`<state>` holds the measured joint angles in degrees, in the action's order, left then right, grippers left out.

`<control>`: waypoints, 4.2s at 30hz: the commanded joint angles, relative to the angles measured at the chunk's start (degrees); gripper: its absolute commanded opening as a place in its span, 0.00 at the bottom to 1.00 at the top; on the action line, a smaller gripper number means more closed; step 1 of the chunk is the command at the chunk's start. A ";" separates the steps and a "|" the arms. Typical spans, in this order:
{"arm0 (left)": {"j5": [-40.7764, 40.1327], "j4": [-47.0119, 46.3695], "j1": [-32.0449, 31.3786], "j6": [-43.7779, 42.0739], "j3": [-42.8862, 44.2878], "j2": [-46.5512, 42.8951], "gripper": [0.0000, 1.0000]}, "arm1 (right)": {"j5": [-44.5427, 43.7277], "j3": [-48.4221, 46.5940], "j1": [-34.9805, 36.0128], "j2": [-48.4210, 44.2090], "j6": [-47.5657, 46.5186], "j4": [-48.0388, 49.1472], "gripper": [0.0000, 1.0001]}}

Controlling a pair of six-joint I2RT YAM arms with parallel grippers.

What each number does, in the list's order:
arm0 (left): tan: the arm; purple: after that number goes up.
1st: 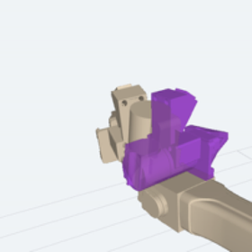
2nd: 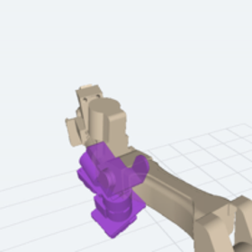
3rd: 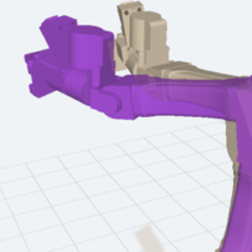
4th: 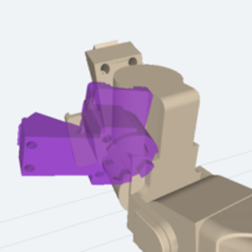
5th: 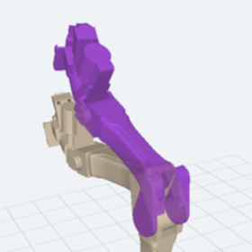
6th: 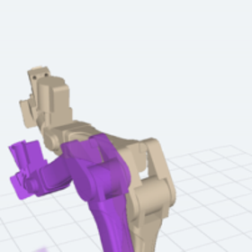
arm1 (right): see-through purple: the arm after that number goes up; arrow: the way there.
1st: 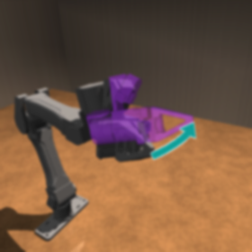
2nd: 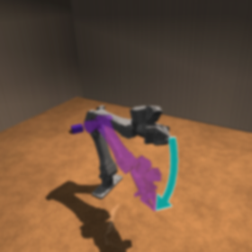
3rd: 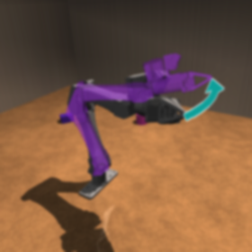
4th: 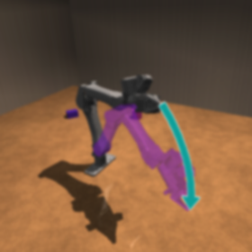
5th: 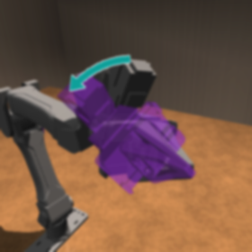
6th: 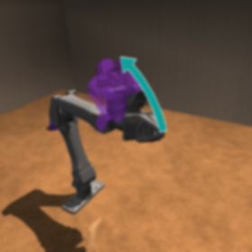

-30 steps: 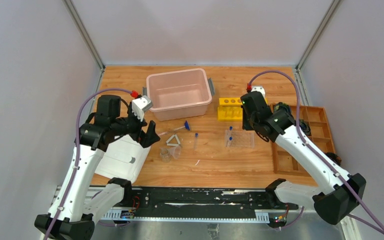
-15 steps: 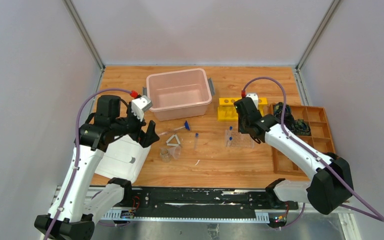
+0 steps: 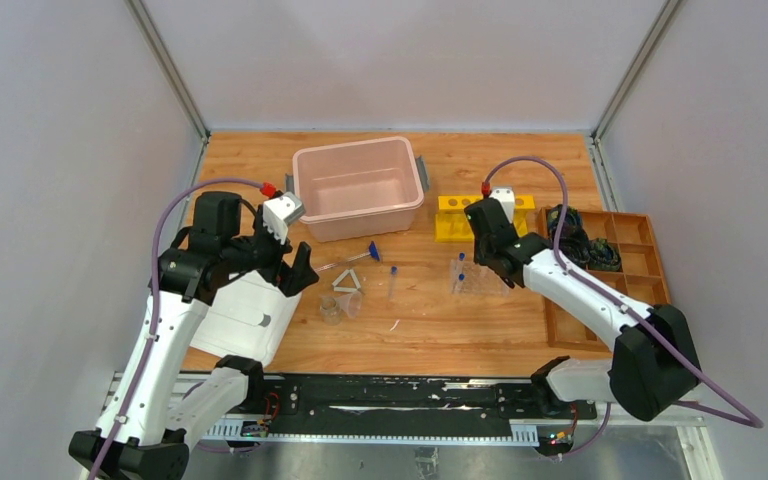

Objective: Organize the chemistry lab equipment

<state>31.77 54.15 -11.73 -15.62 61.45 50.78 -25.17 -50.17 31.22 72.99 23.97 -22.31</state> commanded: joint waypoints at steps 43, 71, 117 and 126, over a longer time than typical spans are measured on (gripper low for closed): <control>-0.28 -0.63 -0.14 0.31 1.52 0.30 1.00 | 9.32 -12.71 13.36 3.93 10.73 -3.65 0.50; -0.55 -0.63 -0.14 0.24 1.24 -0.47 1.00 | 11.37 -23.26 18.62 37.68 16.84 2.99 0.40; 24.30 -1.68 -0.14 8.97 -0.74 7.65 0.52 | 3.58 -28.47 35.87 13.09 18.16 19.54 0.00; 23.43 -2.74 -0.14 9.77 -2.08 7.62 0.38 | 3.93 -29.91 37.37 14.39 17.26 21.09 0.00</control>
<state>54.43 52.80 -11.73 -6.81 60.29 58.72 -19.40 -78.24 67.29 86.94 42.15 -3.44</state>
